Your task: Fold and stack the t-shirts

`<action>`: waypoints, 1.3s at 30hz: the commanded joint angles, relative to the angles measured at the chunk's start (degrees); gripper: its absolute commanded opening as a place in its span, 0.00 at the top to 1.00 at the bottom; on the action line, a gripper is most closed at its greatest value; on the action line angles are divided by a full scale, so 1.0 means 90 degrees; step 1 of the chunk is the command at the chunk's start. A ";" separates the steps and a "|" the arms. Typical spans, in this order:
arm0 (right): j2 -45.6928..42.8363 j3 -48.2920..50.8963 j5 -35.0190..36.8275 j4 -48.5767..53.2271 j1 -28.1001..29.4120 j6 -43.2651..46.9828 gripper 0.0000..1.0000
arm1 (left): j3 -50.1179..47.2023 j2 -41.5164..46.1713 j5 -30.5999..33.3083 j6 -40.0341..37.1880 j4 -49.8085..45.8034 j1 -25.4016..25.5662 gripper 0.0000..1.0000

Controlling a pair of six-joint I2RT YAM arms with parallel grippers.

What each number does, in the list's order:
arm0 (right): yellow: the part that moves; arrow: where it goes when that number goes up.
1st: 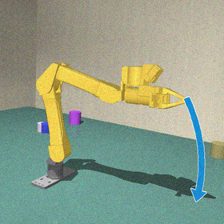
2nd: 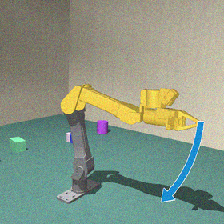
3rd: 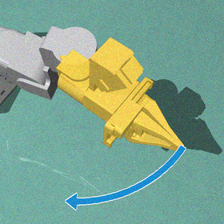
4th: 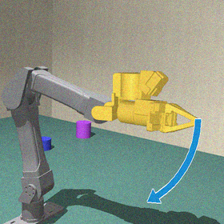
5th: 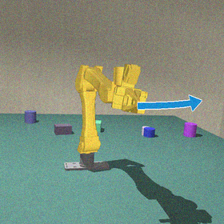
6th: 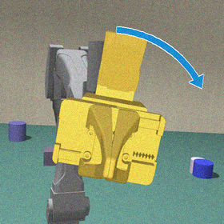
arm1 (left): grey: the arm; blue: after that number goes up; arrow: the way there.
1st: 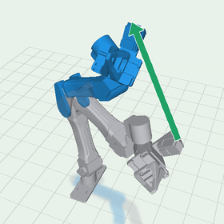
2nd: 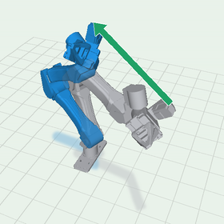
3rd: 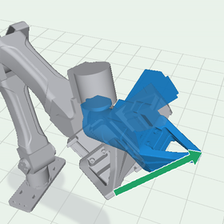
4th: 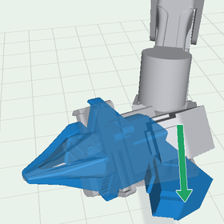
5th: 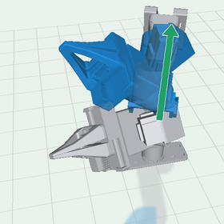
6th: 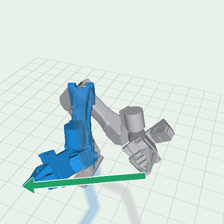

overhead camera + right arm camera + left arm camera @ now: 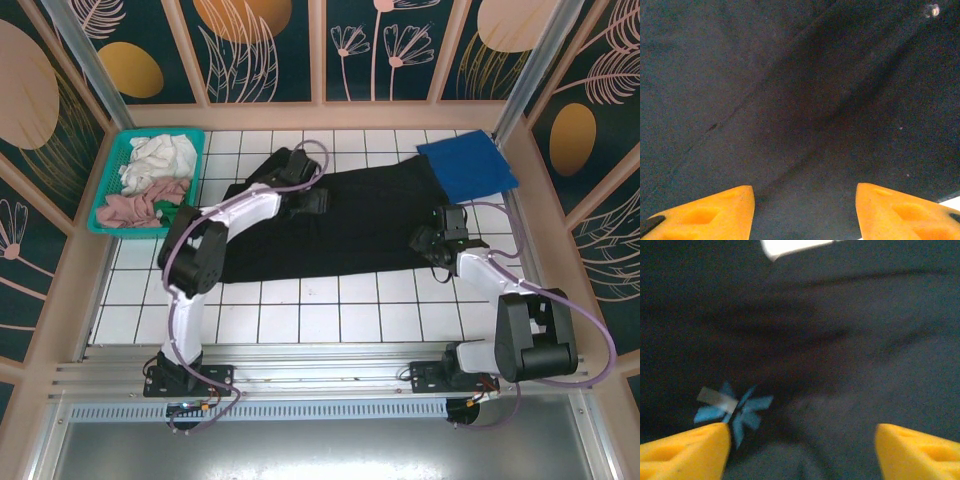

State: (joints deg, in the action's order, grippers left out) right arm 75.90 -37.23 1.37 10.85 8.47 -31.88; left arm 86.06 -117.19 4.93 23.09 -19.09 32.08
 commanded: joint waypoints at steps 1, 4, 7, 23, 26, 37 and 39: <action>0.0001 -0.0065 -0.0025 0.0005 0.0060 0.0143 0.43 | -0.1105 0.0881 0.0531 0.0141 0.0260 -0.0297 0.15; 0.0180 -0.0154 -0.0031 -0.0046 0.0059 0.0153 0.43 | -0.1772 0.1047 0.0293 0.0341 0.0463 -0.0705 0.20; 0.0296 -0.0177 -0.0025 -0.0086 0.0058 0.0144 0.43 | -0.1912 0.0932 0.0034 0.0370 0.0594 -0.0959 0.36; 0.0379 0.0105 -0.0032 -0.0343 0.0060 0.0056 0.43 | 0.0199 -0.0625 -0.0423 0.0412 -0.0305 -0.0976 0.62; 0.0494 0.0094 -0.0030 -0.0383 0.0058 0.0075 0.43 | 0.0424 -0.0772 -0.0433 0.0413 -0.0348 -0.0976 0.65; 0.0486 0.0143 -0.0192 -0.0365 0.0055 0.0112 0.43 | 0.1516 -0.1094 -0.0025 0.0292 -0.0640 -0.0980 0.65; 0.0388 0.0139 -0.0152 -0.0294 0.0055 0.0131 0.43 | 0.1389 -0.0738 0.0336 0.0247 -0.0661 -0.1005 0.42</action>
State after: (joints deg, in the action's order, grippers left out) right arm 80.68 -36.60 -0.12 8.29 8.62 -31.44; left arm 97.69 -127.55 3.49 25.82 -22.72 23.05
